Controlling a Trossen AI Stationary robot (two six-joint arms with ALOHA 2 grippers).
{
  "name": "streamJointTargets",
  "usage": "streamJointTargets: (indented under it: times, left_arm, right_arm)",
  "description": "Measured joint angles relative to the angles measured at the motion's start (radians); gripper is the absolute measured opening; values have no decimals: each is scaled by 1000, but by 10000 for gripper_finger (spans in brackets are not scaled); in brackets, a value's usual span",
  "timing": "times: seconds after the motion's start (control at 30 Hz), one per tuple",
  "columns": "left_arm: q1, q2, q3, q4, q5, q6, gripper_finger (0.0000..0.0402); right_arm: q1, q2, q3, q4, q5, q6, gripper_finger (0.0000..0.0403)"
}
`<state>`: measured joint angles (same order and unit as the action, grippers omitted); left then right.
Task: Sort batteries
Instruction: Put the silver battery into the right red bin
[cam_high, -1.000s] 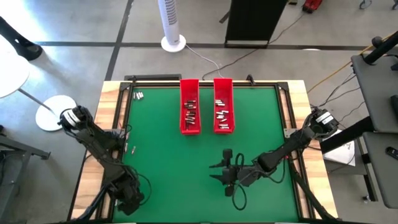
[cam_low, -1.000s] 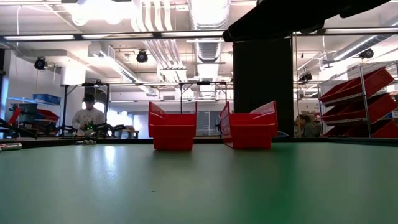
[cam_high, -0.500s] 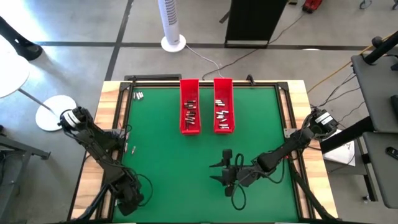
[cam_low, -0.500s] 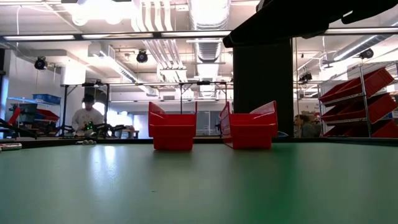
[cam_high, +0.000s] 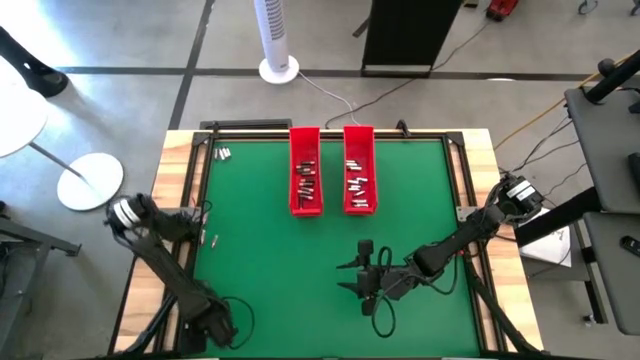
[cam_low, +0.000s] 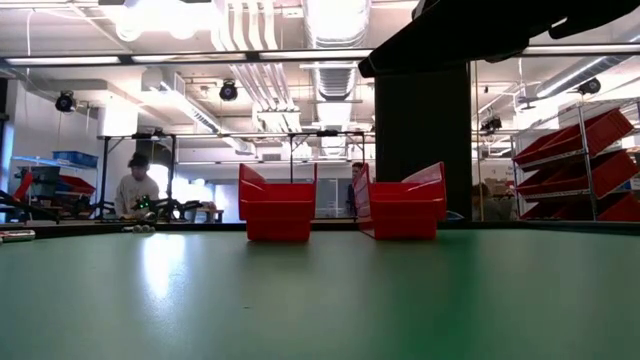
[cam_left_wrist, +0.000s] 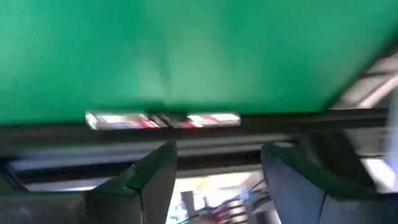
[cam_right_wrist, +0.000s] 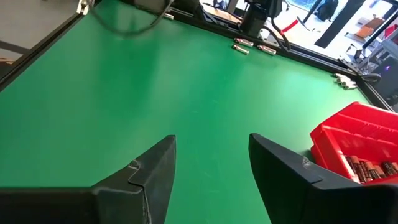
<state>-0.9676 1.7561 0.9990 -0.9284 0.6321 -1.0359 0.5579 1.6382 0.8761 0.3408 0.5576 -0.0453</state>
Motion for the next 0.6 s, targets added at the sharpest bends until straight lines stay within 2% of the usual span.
streamJointTargets:
  times: [0.23,0.47,0.6]
  left_arm:
    - [-7,137,40,-12,-4,212,212]
    - [-24,149,48,-40,-19,263,212]
    - [-20,136,46,-140,-106,276,212]
  right_arm:
    - [0,0,0,-4,0,8,194]
    - [-7,0,-3,-22,1,22,196]
    - [-7,0,-8,-23,1,22,191]
